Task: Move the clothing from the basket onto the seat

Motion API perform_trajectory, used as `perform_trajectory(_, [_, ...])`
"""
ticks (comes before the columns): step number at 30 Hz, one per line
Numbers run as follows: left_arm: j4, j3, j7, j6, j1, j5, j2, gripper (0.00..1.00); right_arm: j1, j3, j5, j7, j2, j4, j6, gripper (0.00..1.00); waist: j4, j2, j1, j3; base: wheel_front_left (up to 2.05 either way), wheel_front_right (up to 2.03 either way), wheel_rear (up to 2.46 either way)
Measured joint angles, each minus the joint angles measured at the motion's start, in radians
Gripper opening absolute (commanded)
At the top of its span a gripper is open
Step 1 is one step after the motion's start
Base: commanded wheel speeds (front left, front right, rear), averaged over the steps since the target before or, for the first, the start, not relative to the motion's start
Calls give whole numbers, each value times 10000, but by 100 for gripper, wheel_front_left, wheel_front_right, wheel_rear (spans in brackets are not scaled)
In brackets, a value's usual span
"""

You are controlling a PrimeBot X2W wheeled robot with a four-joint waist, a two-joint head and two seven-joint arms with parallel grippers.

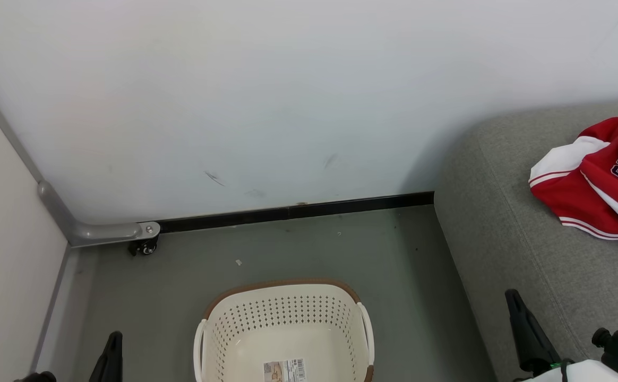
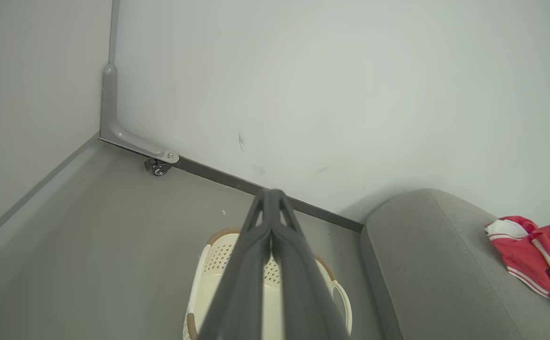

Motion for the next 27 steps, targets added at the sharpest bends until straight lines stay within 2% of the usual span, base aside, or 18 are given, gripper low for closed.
perform_trajectory(8, [67, 107, 232, -88, -69, -732, -65, 0, -38, -15, 1060, 215, -92, 213, 0, 0, 40, 0, 54, -37, 0, 0, 0])
perform_trajectory(15, [159, 188, 408, -169, -166, -1317, -134, 0, -102, -19, 1868, 337, -186, 339, 0, 0, 68, 0, 74, -59, 0, 0, 0])
perform_trajectory(22, [240, 297, 591, -253, -307, -1973, -242, 0, -310, -29, 2813, 525, -278, 566, 0, 0, 99, 0, 77, -63, 0, 0, 0])
perform_trajectory(27, [324, 345, 757, -263, -368, -2477, -278, 0, -462, -29, 3465, 642, -326, 667, 0, 0, 122, 0, 53, -47, 0, 0, 0])
